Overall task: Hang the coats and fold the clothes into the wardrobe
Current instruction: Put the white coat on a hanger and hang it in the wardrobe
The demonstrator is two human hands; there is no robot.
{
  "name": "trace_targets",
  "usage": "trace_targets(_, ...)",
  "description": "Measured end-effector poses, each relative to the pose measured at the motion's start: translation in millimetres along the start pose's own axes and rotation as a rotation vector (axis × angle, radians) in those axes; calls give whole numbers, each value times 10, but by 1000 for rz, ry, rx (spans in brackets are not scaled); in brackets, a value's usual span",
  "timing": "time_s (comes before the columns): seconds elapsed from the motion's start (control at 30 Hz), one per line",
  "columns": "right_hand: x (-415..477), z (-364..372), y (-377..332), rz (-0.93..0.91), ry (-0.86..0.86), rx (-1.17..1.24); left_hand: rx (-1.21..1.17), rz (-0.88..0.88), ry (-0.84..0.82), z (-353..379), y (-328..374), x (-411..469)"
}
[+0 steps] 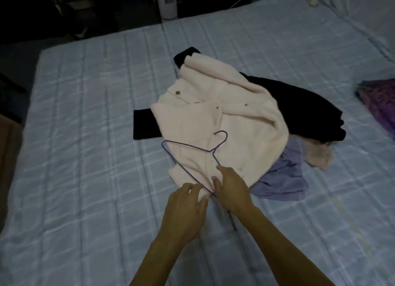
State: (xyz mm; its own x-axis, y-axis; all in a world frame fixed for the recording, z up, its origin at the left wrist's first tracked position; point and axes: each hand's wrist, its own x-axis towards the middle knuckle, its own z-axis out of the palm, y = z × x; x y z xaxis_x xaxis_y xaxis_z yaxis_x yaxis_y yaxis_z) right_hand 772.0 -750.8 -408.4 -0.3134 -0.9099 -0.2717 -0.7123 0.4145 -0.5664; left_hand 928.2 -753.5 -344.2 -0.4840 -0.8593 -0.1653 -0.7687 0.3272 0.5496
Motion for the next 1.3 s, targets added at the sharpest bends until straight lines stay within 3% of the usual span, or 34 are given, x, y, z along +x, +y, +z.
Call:
trace_targets(0.2, 876, 458, -44, 157, 92, 57, -151, -29, -35, 351, -400, 449)
trace_targets(0.33, 1293, 723, -106, 376, 56, 213, -232, -32, -25, 513, -679, 548)
trace_targets(0.5, 1469, 840, -105, 489, 84, 67, -279, -109, -70, 619, -1000, 566)
trace_targets(0.67, 1465, 912, -54, 683, 39, 144, -292, -46, 64, 666, -1221, 503)
trace_targets(0.83, 1308, 915, -82, 572, 25, 207, -263, -33, 71, 632, -1219, 324)
trace_targets(0.93, 1104, 814, -206, 454, -3, 240, -280, -109, -3, 541, -1130, 204)
trace_targets(1.1, 648, 566, -465, 312, -87, 212, -229, -86, -77, 183, -856, 102)
trace_targets(1.3, 38, -7, -841, 149, -150, 166, -173, 0, 60, -410, -354, 30)
